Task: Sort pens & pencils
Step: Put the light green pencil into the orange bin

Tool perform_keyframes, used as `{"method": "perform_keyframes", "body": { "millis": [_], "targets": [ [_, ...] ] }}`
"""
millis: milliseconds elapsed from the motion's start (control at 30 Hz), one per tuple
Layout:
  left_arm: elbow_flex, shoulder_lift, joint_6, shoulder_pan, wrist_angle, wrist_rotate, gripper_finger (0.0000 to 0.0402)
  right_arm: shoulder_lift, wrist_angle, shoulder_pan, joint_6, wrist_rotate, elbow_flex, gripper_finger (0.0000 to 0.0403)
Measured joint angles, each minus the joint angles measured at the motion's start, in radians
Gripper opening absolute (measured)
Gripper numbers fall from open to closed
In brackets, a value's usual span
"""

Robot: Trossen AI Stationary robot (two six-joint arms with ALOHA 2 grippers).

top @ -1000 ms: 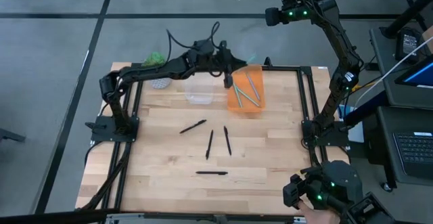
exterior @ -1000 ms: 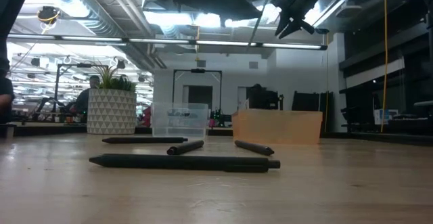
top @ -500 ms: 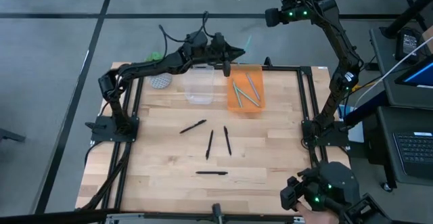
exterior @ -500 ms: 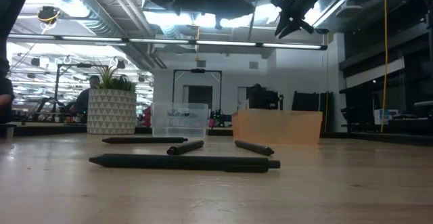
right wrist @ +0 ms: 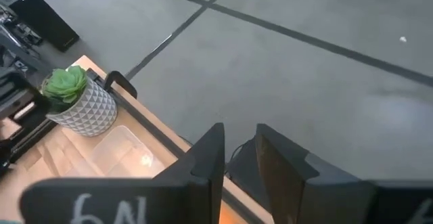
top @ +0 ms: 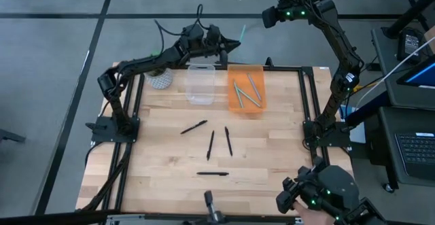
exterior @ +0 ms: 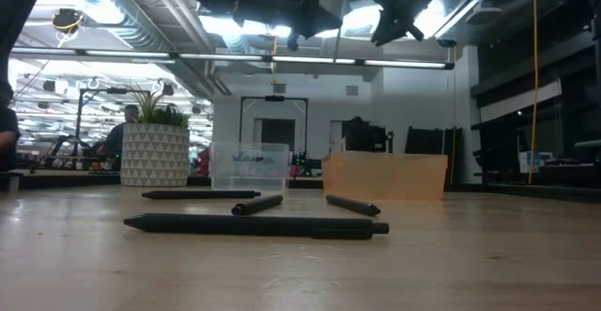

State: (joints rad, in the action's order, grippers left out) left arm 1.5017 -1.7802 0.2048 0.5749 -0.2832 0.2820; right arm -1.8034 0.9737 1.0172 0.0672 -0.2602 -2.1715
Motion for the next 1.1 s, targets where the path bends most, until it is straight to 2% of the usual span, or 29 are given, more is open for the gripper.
{"method": "perform_keyframes", "body": {
  "millis": [467,867,1100],
  "targets": [
    [0.0,0.0,0.003,0.06,-0.002,0.016,0.0016,-0.007,-0.095,-0.037,-0.084,-0.059,0.005,0.0087],
    [0.0,0.0,-0.013,0.159,0.002,0.091,0.0016,-0.007,-0.158,-0.067,-0.036,-0.199,0.068,0.0087],
    [0.0,0.0,-0.004,0.202,0.002,0.15,0.0016,0.003,-0.148,-0.072,0.01,-0.354,0.068,0.0087]
  ]
}}
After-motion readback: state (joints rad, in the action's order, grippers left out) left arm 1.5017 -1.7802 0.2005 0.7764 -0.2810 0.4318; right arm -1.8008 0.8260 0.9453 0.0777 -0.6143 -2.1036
